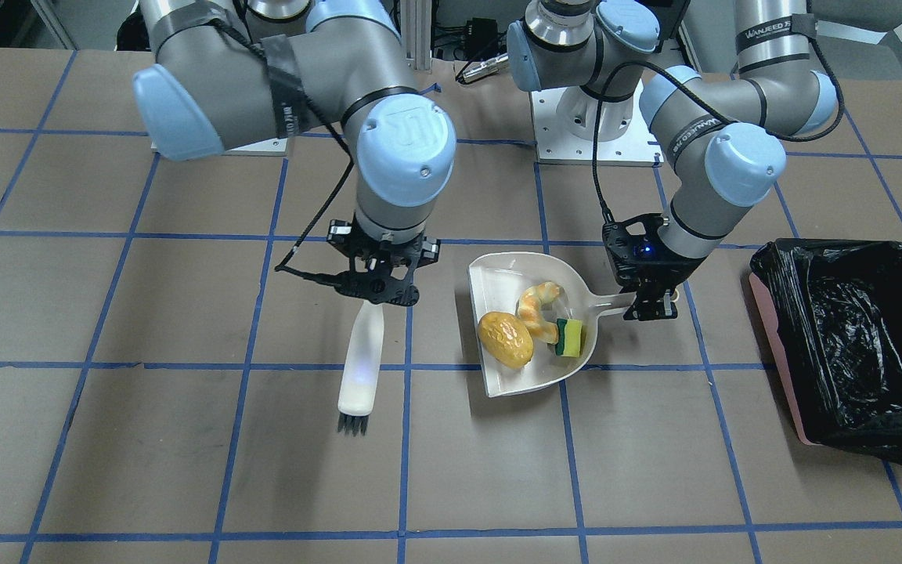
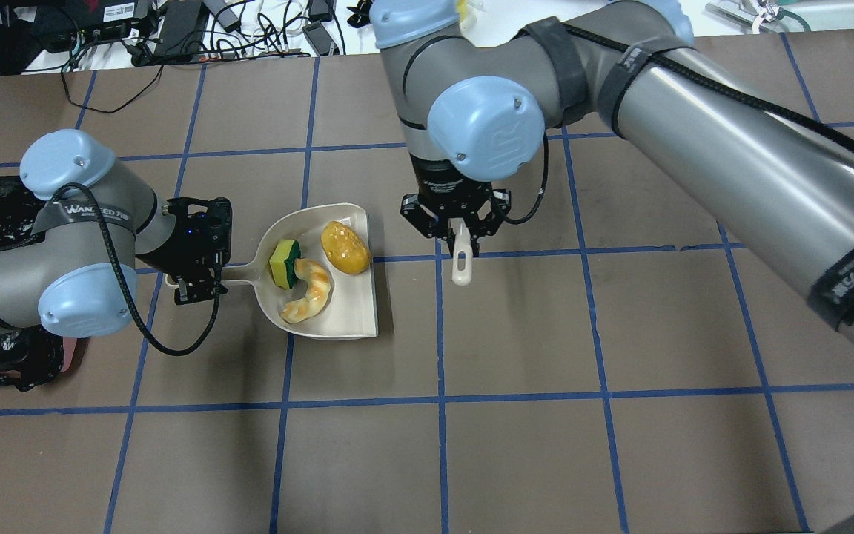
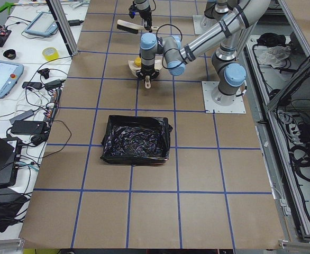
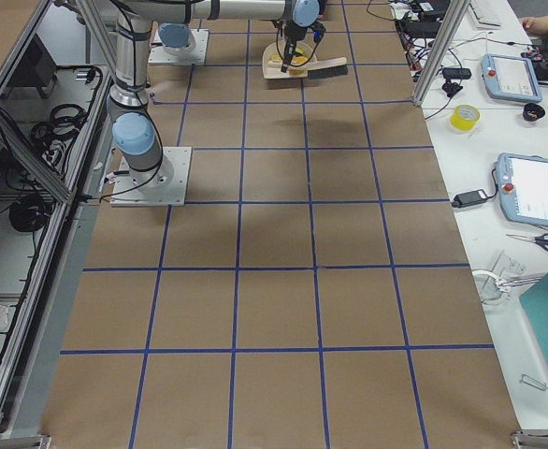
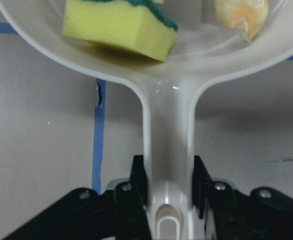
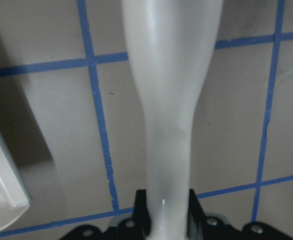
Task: Sweep and dump trash into bin
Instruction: 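Carry the dustpan over the black bin with the left gripper while the right withdraws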
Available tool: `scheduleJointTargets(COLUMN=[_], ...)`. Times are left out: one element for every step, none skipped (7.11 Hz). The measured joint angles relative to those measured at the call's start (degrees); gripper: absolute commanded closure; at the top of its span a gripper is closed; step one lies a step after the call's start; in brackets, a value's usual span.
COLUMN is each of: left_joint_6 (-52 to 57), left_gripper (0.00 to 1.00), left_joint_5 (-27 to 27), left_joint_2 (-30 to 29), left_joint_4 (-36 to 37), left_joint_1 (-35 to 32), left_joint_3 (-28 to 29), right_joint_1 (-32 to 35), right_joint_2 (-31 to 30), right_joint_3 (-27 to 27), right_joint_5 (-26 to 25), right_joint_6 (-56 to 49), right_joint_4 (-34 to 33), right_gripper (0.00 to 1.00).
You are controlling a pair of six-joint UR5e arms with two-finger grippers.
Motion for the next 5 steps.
scheduleJointTargets(left_joint_6=[0.44,2.60,7.04,11.20,15.57], left_gripper=[1.00,1.00,1.00,1.00,1.00], left_joint_5=[-5.63,-9.40,-11.08,-11.41,-10.58], left_joint_2=[0.34,0.22,-0.31,-0.71,-1.02], left_joint_4=[-0.69,-5.18,-14.82,-24.00,-30.15], left_joint_1=[4.06,8.64,13.11,17.03,21.61], left_joint_3=[0.91,4.72,11.67,18.40,22.87], right_joint_1=[-4.91,-10.72,-16.44,-20.99,-24.41], right_joint_2=[0.00,0.04,0.23,0.67,1.47], right_joint_3=[0.01,-0.01,-0.03,-0.01,0.00], right_joint_5=[-0.27,-0.16,0.11,0.40,0.71], right_joint_6=[-6.09,-12.46,-18.58,-22.98,-25.76], right_joint_4=[-0.36,-0.45,-0.52,-0.64,-0.73], right_gripper=[1.00,1.00,1.00,1.00,1.00])
